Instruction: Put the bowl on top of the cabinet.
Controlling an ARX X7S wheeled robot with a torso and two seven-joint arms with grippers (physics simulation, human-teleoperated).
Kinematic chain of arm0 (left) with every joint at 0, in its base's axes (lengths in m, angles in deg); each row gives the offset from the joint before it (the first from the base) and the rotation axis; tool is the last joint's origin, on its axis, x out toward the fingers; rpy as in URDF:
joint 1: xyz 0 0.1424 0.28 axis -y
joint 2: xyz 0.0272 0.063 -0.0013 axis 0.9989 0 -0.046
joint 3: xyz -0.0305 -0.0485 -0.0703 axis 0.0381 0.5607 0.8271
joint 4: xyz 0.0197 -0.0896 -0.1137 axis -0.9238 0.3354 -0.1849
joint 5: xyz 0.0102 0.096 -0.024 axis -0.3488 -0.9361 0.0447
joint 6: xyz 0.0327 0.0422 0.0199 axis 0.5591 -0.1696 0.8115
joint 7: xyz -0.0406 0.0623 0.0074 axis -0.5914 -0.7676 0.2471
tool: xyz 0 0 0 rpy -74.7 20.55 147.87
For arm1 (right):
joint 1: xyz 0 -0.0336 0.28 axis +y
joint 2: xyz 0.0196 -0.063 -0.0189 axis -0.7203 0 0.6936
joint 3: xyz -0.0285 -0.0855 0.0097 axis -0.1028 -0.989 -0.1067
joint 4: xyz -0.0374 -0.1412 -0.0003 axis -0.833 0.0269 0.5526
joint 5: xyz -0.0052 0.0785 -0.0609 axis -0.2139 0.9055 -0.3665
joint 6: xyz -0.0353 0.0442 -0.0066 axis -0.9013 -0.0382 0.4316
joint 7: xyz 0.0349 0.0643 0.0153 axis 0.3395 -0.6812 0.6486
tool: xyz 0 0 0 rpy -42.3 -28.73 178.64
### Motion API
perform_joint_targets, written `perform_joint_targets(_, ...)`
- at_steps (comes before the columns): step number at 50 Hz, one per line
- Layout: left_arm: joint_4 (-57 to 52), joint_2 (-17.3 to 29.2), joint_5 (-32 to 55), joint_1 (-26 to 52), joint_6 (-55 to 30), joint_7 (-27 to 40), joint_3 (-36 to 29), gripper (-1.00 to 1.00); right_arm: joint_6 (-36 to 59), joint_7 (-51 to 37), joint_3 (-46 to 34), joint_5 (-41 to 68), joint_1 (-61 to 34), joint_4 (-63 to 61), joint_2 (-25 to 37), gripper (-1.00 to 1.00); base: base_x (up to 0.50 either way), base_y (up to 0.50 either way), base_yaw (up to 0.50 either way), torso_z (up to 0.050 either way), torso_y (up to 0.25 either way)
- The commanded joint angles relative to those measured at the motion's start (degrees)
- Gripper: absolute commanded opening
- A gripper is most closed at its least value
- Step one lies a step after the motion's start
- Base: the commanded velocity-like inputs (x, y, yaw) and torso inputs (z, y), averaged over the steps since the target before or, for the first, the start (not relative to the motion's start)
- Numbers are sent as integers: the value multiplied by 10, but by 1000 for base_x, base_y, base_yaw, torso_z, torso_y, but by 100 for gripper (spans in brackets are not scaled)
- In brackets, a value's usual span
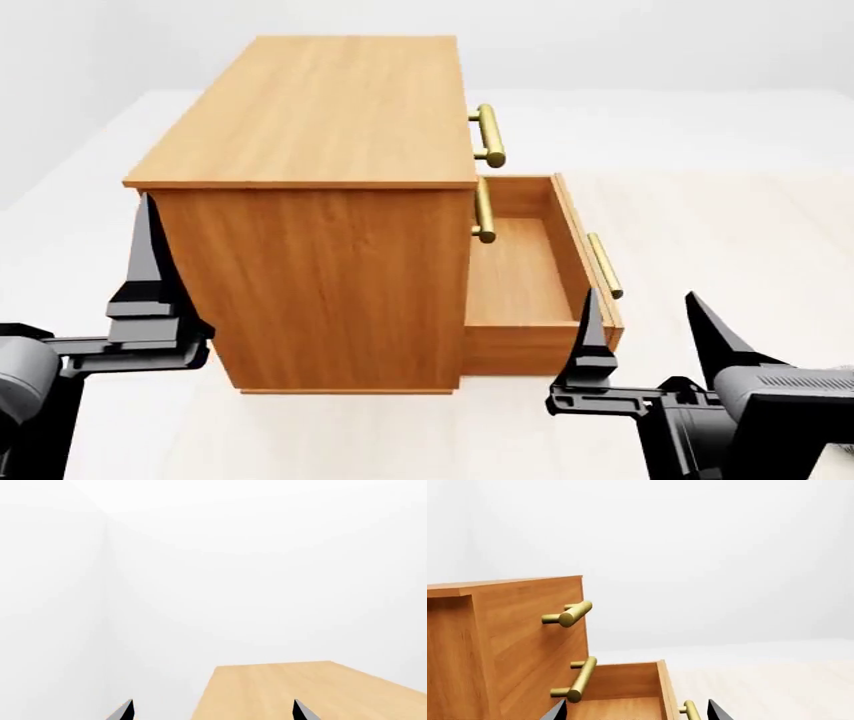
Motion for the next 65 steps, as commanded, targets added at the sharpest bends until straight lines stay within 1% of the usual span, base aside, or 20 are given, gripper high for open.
perform_joint_targets(1,1,4,-2,0,6,2,-5,100,-10,2,2,13,4,0,3,100,98,0,0,0,0)
perform_joint_targets(3,1,6,0,1,6,3,-6,100,-15,-1,-10,-6,6,0,10,100,500,0,0,0,0)
perform_joint_targets(12,2,7,-1,5,8,4,-12,100,7,-15,-9,-4,-4,2,13,100,467,0,0,0,0)
perform_joint_targets(20,1,10,2,8,10,8,-15,100,10,-12,-4,14,-4,1,14,100,0,-10,0,0,0)
perform_joint_targets(24,0,10,2,10,9,8,-18,100,7,-16,-3,15,-4,-2,13,100,0,-401,0,0,0)
perform_joint_targets(26,1,11,-1,7,12,8,-19,100,4,-20,-15,-3,-4,1,19,100,0,-35,0,0,0)
perform_joint_targets(33,0,18,0,4,18,12,-16,100,9,-27,-18,-2,-7,-2,19,100,0,0,0,0,0)
perform_joint_targets(37,0,19,0,5,18,13,-19,100,19,-31,-21,-2,-12,-7,22,100,0,0,0,0,0)
perform_joint_targets(42,2,19,-1,6,20,13,-21,100,63,-50,-23,-8,-36,-13,31,100,0,0,0,0,0)
perform_joint_targets(51,4,22,-1,7,24,15,-23,100,116,-65,-6,-2,-72,-26,47,100,0,0,0,0,0)
perform_joint_targets(65,6,27,1,7,29,18,-24,100,171,-78,63,18,-104,-29,70,100,0,0,0,0,0)
